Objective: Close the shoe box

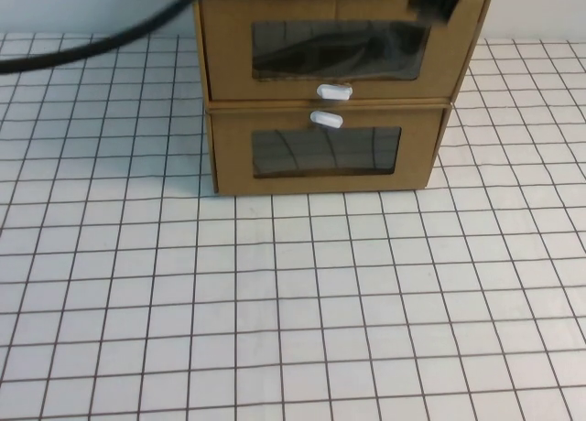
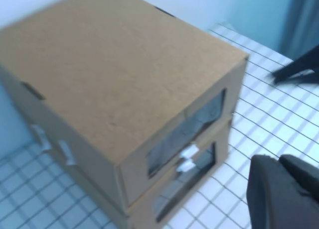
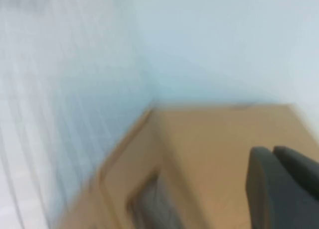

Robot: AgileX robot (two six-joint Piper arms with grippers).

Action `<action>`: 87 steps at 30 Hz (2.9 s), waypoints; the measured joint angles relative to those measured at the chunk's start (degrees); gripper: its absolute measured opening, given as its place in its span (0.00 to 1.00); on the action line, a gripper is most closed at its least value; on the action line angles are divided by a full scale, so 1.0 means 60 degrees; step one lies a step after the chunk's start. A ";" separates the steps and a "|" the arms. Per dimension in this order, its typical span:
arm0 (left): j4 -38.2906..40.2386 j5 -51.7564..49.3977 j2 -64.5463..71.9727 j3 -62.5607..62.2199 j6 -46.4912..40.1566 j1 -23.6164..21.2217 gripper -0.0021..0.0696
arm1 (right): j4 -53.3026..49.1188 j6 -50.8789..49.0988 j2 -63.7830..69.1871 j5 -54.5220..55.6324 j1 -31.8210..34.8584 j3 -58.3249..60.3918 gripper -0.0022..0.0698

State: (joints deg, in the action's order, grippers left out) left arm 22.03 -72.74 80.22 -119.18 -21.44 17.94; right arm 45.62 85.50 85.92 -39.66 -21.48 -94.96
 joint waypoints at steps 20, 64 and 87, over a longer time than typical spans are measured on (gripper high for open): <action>-0.1338 0.0820 -0.7134 0.8059 0.0734 0.0000 0.02 | -0.0776 -0.7827 -0.6426 0.0597 0.0000 0.3493 0.01; -0.1848 0.6740 -1.1190 1.5589 0.1154 0.0000 0.02 | -0.1599 -0.8000 -1.4383 0.2655 0.0006 1.3404 0.01; -0.3858 0.8414 -1.3455 2.0059 0.4436 -0.0845 0.02 | -0.1599 -0.8000 -1.4383 0.2329 0.0006 1.3404 0.01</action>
State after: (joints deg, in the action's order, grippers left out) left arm -1.12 -22.25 -0.50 1.18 5.17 12.87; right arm 36.03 37.50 -0.37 -25.68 -21.44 -14.54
